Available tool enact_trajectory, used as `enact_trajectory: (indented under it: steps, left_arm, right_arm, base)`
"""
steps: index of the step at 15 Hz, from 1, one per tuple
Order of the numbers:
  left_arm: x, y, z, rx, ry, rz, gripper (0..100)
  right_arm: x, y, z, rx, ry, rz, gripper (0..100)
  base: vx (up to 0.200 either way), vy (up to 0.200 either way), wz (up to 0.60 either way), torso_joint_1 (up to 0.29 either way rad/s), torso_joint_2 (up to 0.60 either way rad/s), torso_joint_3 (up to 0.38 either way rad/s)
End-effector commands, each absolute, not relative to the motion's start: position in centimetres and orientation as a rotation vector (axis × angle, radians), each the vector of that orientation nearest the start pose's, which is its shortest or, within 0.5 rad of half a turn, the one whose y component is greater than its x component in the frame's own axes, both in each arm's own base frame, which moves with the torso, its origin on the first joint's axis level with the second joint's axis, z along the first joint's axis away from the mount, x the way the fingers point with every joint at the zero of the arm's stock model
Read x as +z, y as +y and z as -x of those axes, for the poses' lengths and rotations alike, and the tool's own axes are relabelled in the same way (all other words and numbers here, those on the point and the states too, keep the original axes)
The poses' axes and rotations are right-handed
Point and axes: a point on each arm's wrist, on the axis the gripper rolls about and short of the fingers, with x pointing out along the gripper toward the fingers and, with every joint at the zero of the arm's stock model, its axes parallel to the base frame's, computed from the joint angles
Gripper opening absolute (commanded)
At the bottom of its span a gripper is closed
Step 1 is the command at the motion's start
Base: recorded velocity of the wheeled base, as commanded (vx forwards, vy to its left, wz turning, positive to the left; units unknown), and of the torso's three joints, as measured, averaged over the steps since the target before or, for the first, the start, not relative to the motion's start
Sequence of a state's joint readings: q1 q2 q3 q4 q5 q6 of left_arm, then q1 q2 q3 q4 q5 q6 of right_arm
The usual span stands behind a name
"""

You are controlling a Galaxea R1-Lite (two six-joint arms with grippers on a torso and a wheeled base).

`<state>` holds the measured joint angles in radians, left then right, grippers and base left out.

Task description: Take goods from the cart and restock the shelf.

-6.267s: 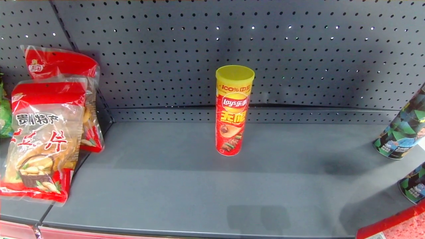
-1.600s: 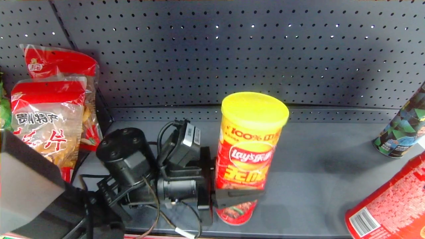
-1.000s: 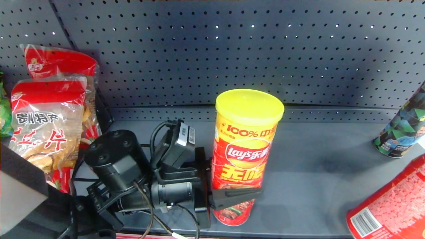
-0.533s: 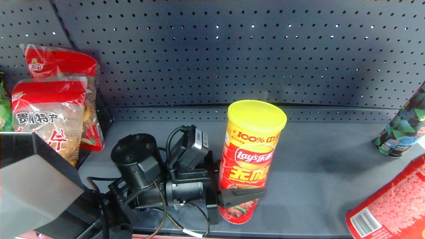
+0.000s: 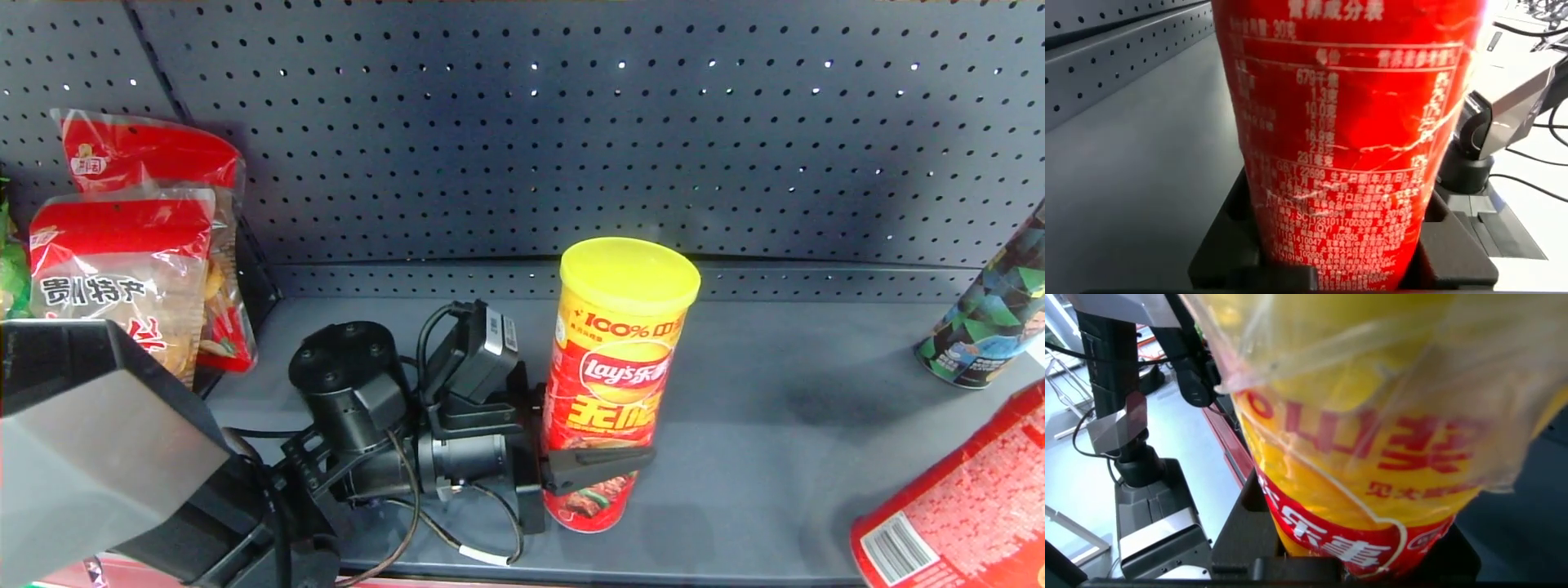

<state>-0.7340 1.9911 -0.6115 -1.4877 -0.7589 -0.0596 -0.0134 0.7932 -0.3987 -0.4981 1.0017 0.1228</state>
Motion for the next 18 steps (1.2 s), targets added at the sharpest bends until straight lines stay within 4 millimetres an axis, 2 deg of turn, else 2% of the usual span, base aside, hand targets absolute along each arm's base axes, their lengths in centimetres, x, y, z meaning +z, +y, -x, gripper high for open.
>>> enact_trajectory:
  steps: [1,3,4,9,11,16,18]
  left_arm:
    - [12.5,-23.0,-23.1,-1.496,-0.063,0.047,0]
    - [12.4,-23.0,-23.1,-1.497,-0.055,0.044,0]
    - [12.4,-23.0,-23.1,-1.497,-0.057,0.044,100]
    - [13.1,-22.2,-22.2,-1.518,-0.067,0.039,100]
    - [13.8,-20.9,-21.1,-1.515,-0.071,0.040,100]
    - [14.6,-13.5,-15.9,-1.487,-0.051,0.016,100]
    - [15.4,-10.1,-12.1,-1.456,-0.111,0.011,100]
  right_arm:
    - [22.6,1.8,-7.2,0.992,-0.033,-0.060,0]
    - [22.6,1.8,-7.2,0.989,-0.034,-0.060,0]
    - [22.6,1.8,-7.2,0.989,-0.034,-0.060,0]
    - [22.6,1.8,-7.2,0.989,-0.033,-0.061,0]
    - [22.6,1.8,-7.2,0.991,-0.033,-0.060,0]
    - [22.5,1.7,-7.3,0.982,-0.028,-0.064,0]
    - [22.5,1.7,-7.3,0.972,-0.031,-0.062,0]
  base:
    - [0.000,0.000,0.00,0.000,0.00,0.000]
    - [0.000,0.000,0.00,0.000,0.00,0.000]
    - [0.000,0.000,0.00,0.000,0.00,0.000]
    - [0.000,0.000,0.00,0.000,0.00,0.000]
    - [0.000,0.000,0.00,0.000,0.00,0.000]
    - [0.000,0.000,0.00,0.000,0.00,0.000]
    - [0.000,0.000,0.00,0.000,0.00,0.000]
